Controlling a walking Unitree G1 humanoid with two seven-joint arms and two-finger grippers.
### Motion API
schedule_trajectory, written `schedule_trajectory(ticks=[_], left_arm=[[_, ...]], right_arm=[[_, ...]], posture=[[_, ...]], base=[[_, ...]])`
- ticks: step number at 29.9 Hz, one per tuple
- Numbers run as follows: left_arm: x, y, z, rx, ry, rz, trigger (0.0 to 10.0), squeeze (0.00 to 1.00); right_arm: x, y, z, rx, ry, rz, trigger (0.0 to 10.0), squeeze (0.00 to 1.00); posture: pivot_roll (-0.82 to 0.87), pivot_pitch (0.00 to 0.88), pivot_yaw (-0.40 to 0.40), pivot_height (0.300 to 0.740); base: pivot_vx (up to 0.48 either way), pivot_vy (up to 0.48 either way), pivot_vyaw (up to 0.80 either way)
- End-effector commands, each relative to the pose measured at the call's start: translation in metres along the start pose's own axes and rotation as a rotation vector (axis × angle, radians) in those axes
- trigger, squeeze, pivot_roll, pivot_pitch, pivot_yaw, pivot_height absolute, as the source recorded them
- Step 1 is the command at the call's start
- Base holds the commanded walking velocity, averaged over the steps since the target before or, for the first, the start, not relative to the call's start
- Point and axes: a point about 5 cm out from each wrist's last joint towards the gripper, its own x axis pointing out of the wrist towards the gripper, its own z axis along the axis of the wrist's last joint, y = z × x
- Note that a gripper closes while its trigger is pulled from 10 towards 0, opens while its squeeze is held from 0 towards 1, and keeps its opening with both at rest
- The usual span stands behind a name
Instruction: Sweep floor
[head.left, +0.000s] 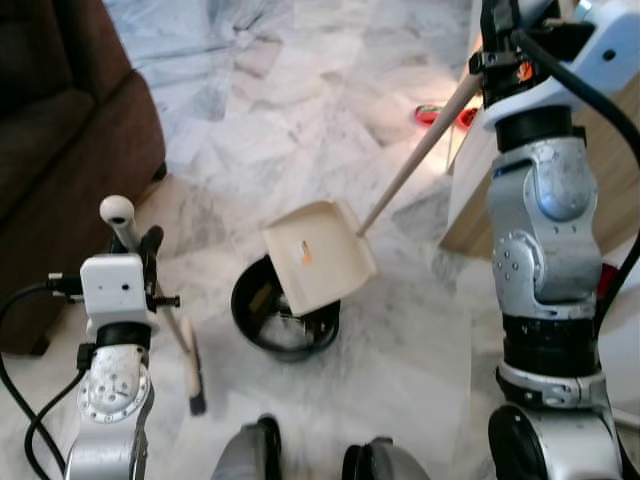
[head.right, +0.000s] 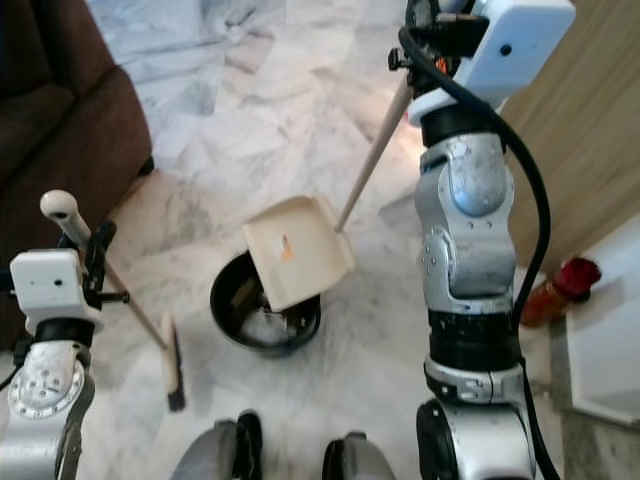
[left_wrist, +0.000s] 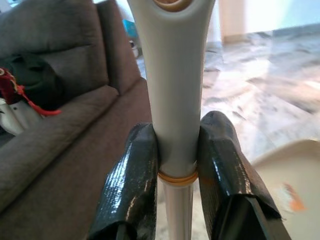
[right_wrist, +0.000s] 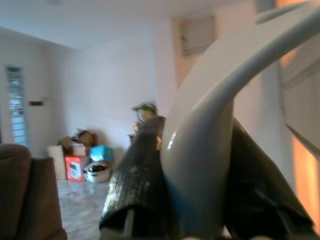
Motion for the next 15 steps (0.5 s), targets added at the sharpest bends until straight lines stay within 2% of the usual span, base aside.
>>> schedule_trajectory(ticks=[1, 15], left_arm=[[-0.0004, 0.0040, 0.0073, 0.015, -0.043, 0.007, 10.0, 0.00], [0.0009, 0.0050, 0.0086, 0.018, -0.049, 0.004, 10.0, 0.00]], right_arm=[[0.0023, -0.0028, 0.0167, -0.004, -0.076, -0.007, 10.0, 0.00], [0.0040, -0.0112, 0.0222, -0.053, -0.105, -0.034, 10.0, 0.00]], posture=[[0.00, 0.238, -0.011, 0.740], [0.00, 0.241, -0.004, 0.740]], base=[[-0.304, 0.000, 0.00], [-0.306, 0.000, 0.00]])
